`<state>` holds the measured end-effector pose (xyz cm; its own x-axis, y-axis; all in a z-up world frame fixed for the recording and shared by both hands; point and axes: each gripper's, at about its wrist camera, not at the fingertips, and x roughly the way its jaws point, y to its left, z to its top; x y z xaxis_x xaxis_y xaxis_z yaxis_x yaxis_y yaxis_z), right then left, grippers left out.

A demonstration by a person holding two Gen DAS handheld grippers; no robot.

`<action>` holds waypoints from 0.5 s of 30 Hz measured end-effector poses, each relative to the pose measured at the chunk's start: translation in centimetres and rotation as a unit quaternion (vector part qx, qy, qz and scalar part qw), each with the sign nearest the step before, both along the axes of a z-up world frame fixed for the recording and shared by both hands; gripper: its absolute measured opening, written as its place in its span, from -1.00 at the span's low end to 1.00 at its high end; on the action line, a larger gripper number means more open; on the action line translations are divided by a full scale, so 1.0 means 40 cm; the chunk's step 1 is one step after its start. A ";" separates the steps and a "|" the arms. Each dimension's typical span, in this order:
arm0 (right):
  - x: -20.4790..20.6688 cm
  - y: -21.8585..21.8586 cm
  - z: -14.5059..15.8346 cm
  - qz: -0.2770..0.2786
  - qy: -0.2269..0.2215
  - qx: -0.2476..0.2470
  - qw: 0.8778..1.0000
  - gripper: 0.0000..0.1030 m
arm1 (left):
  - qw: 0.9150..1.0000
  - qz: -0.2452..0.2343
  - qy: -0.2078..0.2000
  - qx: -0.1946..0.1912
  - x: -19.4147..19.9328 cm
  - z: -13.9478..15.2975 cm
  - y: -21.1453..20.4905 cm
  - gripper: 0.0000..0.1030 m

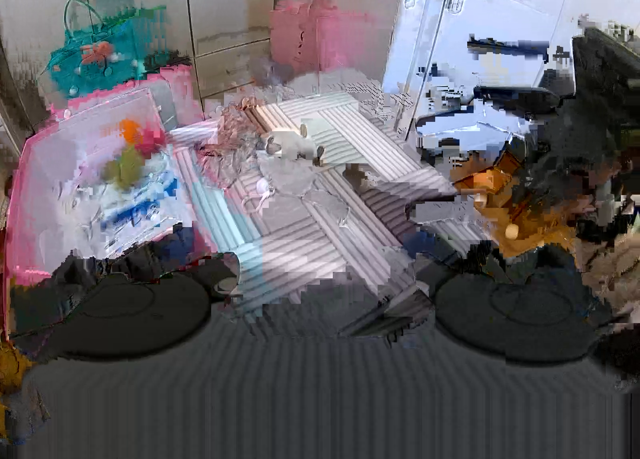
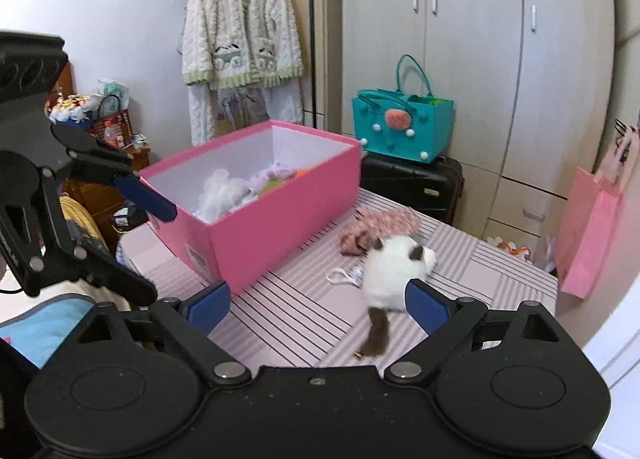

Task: Organize soft objects
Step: 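Withdraw both grippers from the box toward the white cat plush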

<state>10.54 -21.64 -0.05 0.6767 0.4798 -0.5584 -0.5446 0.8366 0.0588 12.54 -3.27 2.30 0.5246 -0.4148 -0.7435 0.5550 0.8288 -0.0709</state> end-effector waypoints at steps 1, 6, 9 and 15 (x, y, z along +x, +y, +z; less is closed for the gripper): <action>0.000 -0.008 -0.009 -0.003 -0.001 0.000 1.000 0.87 | 1.000 0.006 -0.008 0.005 0.005 -0.001 -0.014 0.86; 0.027 -0.050 -0.059 -0.020 -0.015 0.021 0.999 0.87 | 0.998 0.018 -0.062 0.025 0.029 -0.006 -0.076 0.92; 0.053 -0.077 -0.095 -0.036 -0.031 0.043 0.998 0.88 | 0.998 0.008 -0.060 0.019 0.060 -0.019 -0.106 0.92; 0.138 -0.107 -0.191 -0.062 -0.021 0.073 0.995 0.88 | 0.996 0.043 -0.062 -0.041 0.125 -0.052 -0.128 0.91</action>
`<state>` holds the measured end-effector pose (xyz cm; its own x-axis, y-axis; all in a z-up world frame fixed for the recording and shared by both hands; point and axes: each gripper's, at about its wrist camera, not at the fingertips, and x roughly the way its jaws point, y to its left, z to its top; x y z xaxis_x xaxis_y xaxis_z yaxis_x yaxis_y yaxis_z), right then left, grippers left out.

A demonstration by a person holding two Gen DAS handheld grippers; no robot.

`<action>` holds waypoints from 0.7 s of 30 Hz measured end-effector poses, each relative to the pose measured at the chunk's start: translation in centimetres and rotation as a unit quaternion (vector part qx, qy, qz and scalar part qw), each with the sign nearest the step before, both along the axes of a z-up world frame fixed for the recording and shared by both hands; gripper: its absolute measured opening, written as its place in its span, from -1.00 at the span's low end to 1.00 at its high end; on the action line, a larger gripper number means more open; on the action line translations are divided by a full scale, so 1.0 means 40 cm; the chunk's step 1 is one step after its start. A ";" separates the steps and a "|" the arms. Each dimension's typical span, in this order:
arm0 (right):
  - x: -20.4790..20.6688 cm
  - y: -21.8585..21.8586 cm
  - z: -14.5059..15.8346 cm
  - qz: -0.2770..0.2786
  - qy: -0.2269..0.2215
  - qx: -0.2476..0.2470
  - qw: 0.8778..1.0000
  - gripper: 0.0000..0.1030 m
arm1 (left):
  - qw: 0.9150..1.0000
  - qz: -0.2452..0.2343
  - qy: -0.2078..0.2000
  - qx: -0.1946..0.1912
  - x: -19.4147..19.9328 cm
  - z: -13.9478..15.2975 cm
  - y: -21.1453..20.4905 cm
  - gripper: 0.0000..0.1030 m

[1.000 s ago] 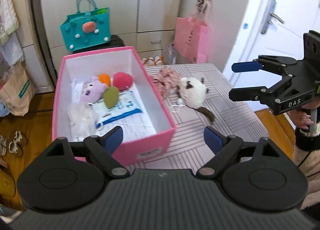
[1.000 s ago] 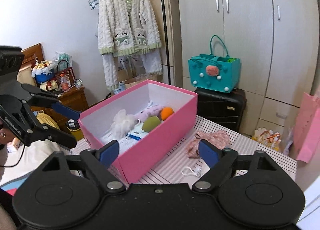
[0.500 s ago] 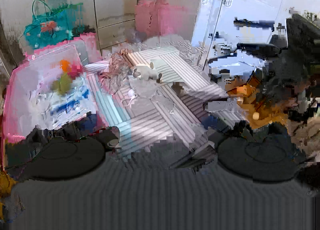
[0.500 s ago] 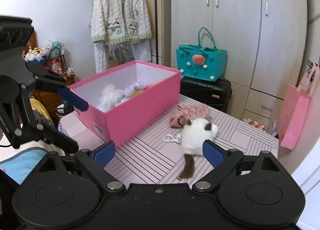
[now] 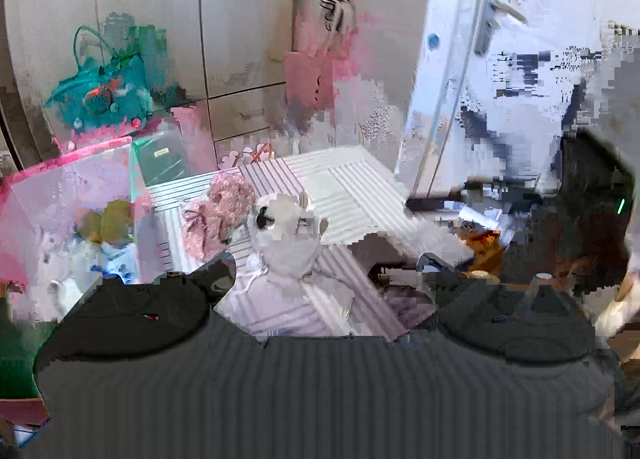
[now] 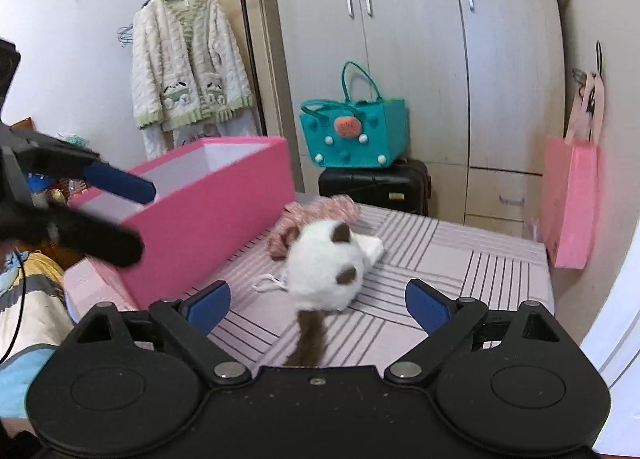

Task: Organize soft objects
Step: 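Withdraw both grippers from the box toward the white cat plush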

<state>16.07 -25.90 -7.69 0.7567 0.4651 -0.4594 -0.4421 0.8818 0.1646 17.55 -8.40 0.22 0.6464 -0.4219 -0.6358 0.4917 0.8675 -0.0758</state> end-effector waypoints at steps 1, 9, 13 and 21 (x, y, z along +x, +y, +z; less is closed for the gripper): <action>0.008 0.003 -0.014 -0.001 -0.001 -0.002 1.000 0.87 | 1.000 0.003 -0.003 -0.014 0.011 -0.008 -0.002 0.90; 0.052 0.053 -0.068 0.016 -0.019 -0.033 0.999 0.87 | 0.996 0.047 0.017 -0.068 0.099 -0.099 -0.038 0.91; 0.092 0.064 -0.080 0.037 -0.015 -0.074 0.996 0.87 | 0.996 0.064 -0.002 -0.059 0.122 -0.126 -0.054 0.85; 0.155 0.082 -0.096 0.032 0.005 -0.055 0.998 0.87 | 0.995 0.087 -0.005 -0.053 0.166 -0.169 -0.054 0.78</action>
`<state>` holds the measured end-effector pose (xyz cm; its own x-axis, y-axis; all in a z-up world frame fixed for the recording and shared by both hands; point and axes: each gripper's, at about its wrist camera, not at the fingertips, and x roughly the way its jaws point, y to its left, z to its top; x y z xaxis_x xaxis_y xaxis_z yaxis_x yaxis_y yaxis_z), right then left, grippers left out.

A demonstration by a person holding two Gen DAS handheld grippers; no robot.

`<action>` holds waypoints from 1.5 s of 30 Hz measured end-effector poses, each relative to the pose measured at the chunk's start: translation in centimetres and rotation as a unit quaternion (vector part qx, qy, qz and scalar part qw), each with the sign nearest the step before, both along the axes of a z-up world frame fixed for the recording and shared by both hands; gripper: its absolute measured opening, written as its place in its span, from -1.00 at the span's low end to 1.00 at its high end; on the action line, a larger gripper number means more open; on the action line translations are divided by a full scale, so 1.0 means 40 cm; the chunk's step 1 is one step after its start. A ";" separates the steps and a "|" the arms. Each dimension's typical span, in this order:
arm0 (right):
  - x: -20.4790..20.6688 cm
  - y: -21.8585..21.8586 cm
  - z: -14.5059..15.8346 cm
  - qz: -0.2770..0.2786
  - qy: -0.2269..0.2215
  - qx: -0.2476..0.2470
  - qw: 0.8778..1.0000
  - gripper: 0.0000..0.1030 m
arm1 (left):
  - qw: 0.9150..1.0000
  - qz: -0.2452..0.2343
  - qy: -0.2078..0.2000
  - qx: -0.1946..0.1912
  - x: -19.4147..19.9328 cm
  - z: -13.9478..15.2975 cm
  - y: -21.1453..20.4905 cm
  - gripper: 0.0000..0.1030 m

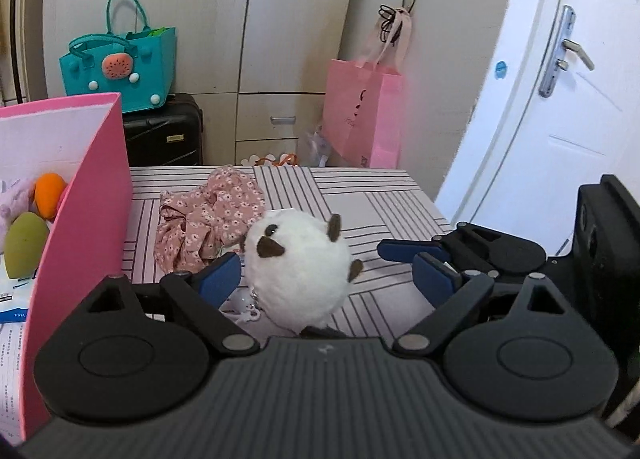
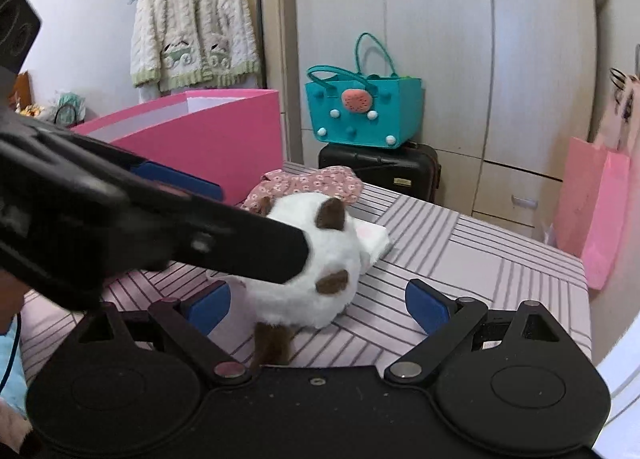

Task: Organize soft objects
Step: 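Withdraw both grippers from the box toward the white cat plush, then close the left gripper on the white cat plush and lift it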

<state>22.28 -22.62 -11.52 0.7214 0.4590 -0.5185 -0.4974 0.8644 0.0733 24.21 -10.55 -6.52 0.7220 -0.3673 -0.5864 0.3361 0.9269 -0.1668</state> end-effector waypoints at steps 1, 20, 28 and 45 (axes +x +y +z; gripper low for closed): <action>0.003 0.006 -0.001 0.003 0.004 0.000 1.000 0.87 | 1.000 0.005 0.000 0.001 0.004 -0.003 0.000 0.78; 0.038 0.041 -0.031 -0.004 0.042 0.019 0.999 0.40 | 0.999 0.035 0.016 -0.012 0.052 -0.073 -0.004 0.27; 0.021 0.049 -0.031 -0.007 0.026 0.001 1.000 0.18 | 0.998 0.057 0.002 0.008 0.040 -0.080 -0.021 0.15; -0.153 0.080 0.006 -0.102 0.014 0.033 0.994 0.17 | 0.999 0.001 0.014 -0.029 -0.069 -0.051 0.027 0.16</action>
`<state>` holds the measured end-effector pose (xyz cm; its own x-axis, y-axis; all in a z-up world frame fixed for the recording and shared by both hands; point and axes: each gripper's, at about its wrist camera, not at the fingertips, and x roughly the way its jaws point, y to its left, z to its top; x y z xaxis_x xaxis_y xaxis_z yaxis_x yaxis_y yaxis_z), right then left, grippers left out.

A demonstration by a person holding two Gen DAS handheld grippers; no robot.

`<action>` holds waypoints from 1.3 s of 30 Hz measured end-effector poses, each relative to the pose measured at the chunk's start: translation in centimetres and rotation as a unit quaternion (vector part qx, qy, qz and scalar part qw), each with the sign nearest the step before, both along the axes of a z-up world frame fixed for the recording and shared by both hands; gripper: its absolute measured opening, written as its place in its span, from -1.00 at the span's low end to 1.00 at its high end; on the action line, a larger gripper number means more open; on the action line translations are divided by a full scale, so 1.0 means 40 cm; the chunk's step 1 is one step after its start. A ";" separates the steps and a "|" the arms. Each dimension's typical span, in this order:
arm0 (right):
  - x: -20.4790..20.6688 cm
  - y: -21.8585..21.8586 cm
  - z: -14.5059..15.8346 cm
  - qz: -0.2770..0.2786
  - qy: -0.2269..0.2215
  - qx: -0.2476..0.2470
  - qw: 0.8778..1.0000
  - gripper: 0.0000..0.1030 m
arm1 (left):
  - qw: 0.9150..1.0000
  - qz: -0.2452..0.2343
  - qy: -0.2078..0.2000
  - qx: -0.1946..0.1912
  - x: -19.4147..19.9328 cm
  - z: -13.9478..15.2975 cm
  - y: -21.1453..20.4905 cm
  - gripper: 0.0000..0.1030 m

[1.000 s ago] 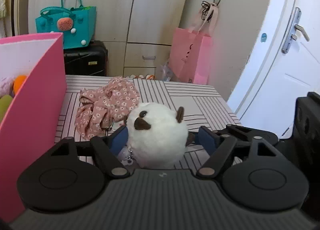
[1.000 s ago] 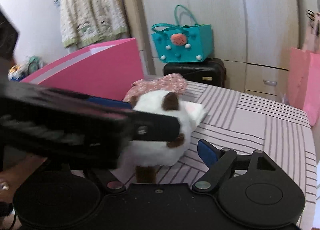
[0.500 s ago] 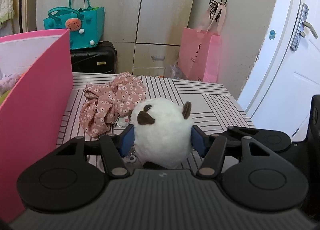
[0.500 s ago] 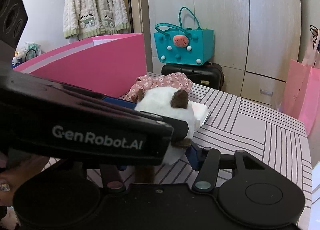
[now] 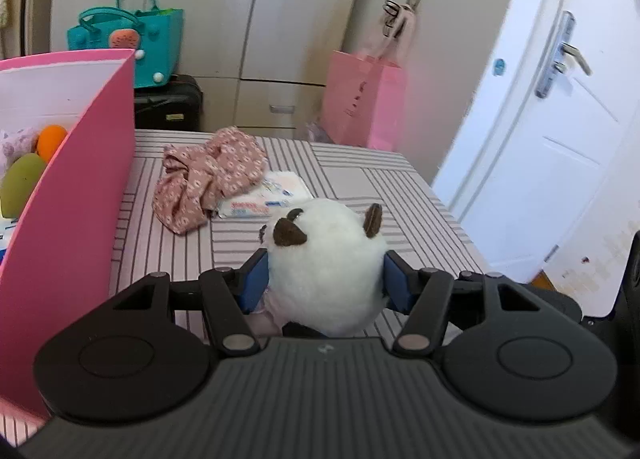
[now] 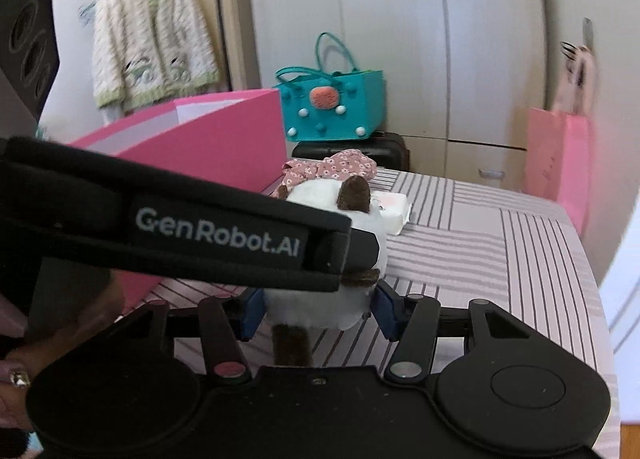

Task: Organize soft objects
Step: 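Close the left gripper on the white cat plush and lift it, then carry the cat plush over the pink box and open the left gripper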

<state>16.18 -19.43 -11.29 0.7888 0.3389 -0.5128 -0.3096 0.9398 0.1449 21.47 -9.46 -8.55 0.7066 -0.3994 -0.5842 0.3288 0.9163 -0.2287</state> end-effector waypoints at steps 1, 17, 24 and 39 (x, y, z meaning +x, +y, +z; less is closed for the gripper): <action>-0.011 -0.002 0.001 -0.007 0.000 0.006 1.000 0.17 | 1.000 -0.007 0.001 0.000 -0.007 0.003 0.001 0.16; -0.110 0.019 0.047 -0.032 -0.019 0.046 0.998 0.19 | 0.998 -0.054 -0.012 0.020 -0.108 0.068 0.023 0.16; -0.145 0.046 0.065 -0.017 -0.023 0.043 0.999 0.16 | 0.991 -0.122 0.007 0.060 -0.123 0.113 0.052 0.16; -0.153 0.125 0.155 0.082 0.060 0.019 0.995 0.16 | 0.984 -0.126 0.126 0.030 -0.160 0.174 0.189 0.16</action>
<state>10.06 -14.42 -5.07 0.6555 0.4789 -0.5840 -0.4362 0.8713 0.2249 15.07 -1.89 -1.58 0.4192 -0.5023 -0.7563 0.4866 0.8276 -0.2799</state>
